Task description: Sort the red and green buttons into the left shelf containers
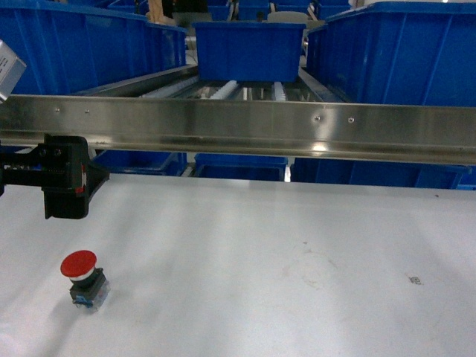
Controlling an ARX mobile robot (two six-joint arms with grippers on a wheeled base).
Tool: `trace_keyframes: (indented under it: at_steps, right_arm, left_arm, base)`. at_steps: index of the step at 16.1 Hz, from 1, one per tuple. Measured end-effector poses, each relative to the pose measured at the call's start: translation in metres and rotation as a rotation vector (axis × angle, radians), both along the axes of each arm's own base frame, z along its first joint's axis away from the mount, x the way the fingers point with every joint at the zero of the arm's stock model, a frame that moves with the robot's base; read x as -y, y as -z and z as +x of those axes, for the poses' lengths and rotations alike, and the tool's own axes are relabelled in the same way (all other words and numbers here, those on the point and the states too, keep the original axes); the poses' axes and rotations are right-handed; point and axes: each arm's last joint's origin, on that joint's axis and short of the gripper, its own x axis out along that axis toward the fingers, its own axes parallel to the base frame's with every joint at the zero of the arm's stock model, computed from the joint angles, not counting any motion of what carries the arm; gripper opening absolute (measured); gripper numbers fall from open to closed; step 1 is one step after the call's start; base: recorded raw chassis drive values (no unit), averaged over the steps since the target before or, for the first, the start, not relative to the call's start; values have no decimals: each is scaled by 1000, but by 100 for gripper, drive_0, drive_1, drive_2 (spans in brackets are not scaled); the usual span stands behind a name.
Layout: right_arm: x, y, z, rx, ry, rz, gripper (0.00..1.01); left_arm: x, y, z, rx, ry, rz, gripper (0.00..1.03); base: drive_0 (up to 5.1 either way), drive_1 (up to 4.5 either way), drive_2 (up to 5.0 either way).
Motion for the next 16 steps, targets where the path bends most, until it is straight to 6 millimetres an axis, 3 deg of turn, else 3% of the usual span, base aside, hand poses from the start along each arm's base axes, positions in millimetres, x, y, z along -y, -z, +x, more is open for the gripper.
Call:
trace_keyframes:
  at_steps: [5,8,14,16]
  right_arm:
    - [-1,-27,-51,118,-67,54,27]
    - [-11,-24,-70,164,-122,44,27]
    - [-10,-24,-70,164,-122,44,27]
    - [-10,-24,-70,164,-122,44,27]
  left_arm:
    - [0,0,0,0,0,0,98]
    - [0,0,0,0,0,0,98]
    - [8,62,7,-230,-66,82,98]
    - [17,83,26,-315,-56,74,98]
  base:
    - [0,0,0]
    - [0,0,0]
    - [0,0,0]
    - [0,0,0]
